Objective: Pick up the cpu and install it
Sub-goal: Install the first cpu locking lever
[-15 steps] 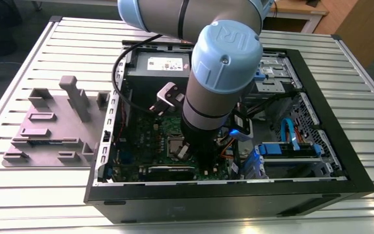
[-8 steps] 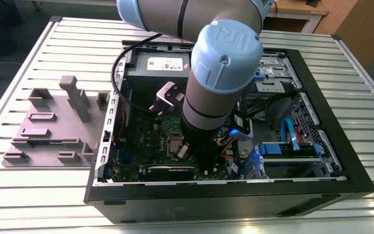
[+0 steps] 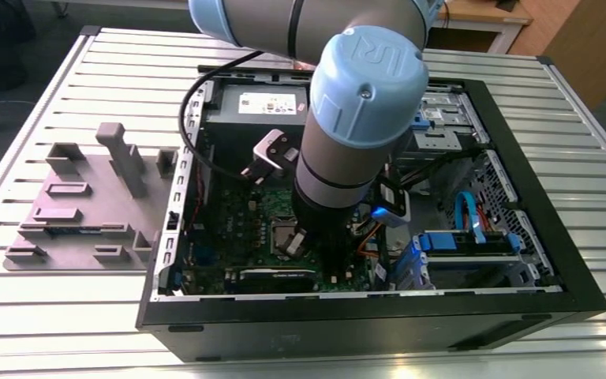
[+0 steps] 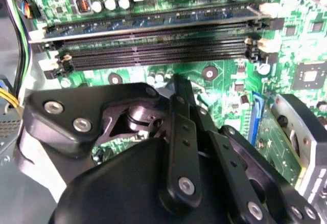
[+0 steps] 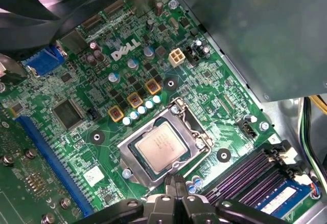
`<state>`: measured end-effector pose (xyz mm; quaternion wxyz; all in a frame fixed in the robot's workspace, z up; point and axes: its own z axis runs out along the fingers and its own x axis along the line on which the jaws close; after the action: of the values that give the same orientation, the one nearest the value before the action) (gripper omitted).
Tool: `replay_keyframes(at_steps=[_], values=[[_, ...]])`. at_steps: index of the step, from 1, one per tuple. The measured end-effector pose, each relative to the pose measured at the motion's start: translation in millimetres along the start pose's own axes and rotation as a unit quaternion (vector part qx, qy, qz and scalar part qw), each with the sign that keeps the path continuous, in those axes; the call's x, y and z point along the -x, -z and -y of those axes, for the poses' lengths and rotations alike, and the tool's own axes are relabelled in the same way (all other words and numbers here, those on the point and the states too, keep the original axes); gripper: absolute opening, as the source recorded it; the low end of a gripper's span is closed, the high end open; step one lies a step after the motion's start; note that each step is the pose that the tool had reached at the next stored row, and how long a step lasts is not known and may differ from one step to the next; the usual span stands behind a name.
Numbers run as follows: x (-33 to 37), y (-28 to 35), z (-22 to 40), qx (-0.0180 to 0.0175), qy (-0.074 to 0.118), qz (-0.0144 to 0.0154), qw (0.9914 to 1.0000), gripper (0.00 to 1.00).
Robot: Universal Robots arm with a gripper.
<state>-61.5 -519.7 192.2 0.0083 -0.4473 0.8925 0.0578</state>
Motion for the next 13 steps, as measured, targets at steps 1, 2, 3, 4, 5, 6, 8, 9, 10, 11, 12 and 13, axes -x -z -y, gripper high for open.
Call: replay_keyframes(at_steps=[1, 2, 3, 4, 5, 6, 8, 9, 10, 11, 12, 13], values=[[-0.2, 0.1, 0.1, 0.0, 0.0, -0.0001, 1.0, 0.11], [-0.4, 0.1, 0.3, 0.0, 0.0, -0.0001, 1.0, 0.11], [-0.8, 0.1, 0.3, 0.0, 0.0, 0.0, 1.0, 0.11], [-1.3, 0.1, 0.4, 0.0, 0.0, 0.0001, 1.0, 0.11], [-1.8, 0.1, 0.5, -0.0001, 0.0, 0.0001, 1.0, 0.11], [-2.4, 0.1, 0.7, -0.0002, 0.0, 0.0002, 1.0, 0.11], [-3.8, -0.2, 1.2, -0.0007, 0.0, 0.0005, 1.0, 0.11], [-4.6, -0.3, 1.5, -0.0008, 0.0, 0.0006, 1.0, 0.11], [-5.3, -0.3, 1.7, -0.0009, 0.0, 0.0006, 1.0, 0.11], [-5.8, -0.3, 1.5, -0.0009, 0.0, 0.0005, 1.0, 0.11], [-6.2, -0.5, 1.4, -0.0009, 0.0, 0.0006, 1.0, 0.11], [-6.4, -1.3, 1.6, -0.001, 0.0, 0.0007, 1.0, 0.11]])
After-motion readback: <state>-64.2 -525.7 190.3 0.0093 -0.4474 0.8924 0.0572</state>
